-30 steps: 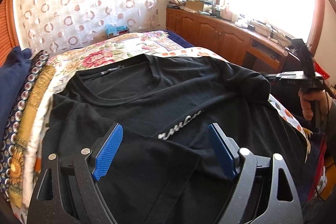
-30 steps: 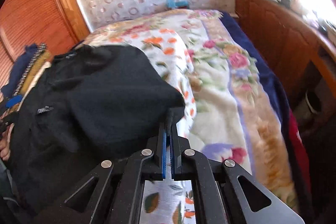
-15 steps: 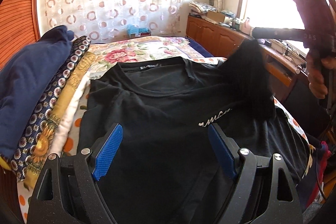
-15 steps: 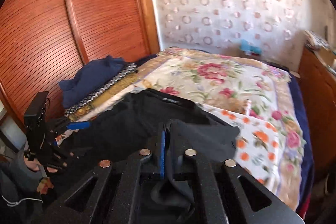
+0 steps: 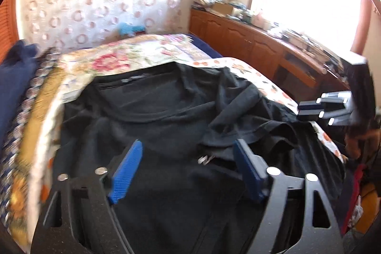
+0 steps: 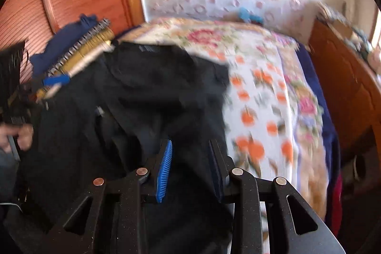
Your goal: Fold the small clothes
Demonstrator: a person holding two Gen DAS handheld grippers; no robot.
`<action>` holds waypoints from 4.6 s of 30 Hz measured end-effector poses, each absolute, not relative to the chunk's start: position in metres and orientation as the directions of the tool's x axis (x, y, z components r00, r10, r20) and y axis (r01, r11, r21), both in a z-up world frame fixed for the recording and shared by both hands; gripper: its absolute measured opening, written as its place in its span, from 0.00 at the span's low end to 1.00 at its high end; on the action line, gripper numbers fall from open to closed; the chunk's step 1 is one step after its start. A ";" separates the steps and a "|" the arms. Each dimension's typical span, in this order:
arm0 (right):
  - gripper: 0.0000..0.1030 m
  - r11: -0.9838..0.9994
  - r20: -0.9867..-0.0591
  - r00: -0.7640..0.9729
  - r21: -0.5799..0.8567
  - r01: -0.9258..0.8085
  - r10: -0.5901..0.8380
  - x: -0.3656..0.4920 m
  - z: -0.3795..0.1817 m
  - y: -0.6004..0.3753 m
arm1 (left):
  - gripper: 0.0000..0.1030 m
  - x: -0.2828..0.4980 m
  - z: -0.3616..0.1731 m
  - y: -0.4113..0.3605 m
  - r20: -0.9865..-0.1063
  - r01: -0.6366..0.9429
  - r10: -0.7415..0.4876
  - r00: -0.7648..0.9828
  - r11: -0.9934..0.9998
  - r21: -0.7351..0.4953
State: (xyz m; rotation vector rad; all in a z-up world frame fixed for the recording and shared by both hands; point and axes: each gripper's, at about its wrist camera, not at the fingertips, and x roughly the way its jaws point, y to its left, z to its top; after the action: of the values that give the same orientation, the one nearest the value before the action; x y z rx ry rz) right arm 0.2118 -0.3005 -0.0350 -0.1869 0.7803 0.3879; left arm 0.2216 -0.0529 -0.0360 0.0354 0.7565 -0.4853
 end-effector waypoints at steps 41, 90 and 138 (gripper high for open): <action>0.18 0.919 -0.674 0.674 0.022 -0.392 0.304 0.200 -0.051 -0.267 | 0.10 0.197 -0.010 -0.055 -0.680 0.504 -0.440 0.587 0.855 -0.118; 0.44 0.862 -0.663 0.674 -0.085 -0.500 0.326 0.212 -0.010 -0.227 | 0.75 0.225 -0.024 0.066 -0.689 0.270 -0.230 0.688 0.961 -0.051; 0.07 0.864 -0.693 0.609 0.040 -0.501 0.386 0.332 -0.025 -0.212 | 0.05 0.256 0.003 0.072 -0.682 0.271 -0.235 0.693 0.961 -0.056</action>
State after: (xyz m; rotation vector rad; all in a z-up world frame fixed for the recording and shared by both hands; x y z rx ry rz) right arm 0.3320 -0.2121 -0.0246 -0.1640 0.7594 0.5148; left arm 0.2559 0.0718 0.0026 0.0506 0.7545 -0.2832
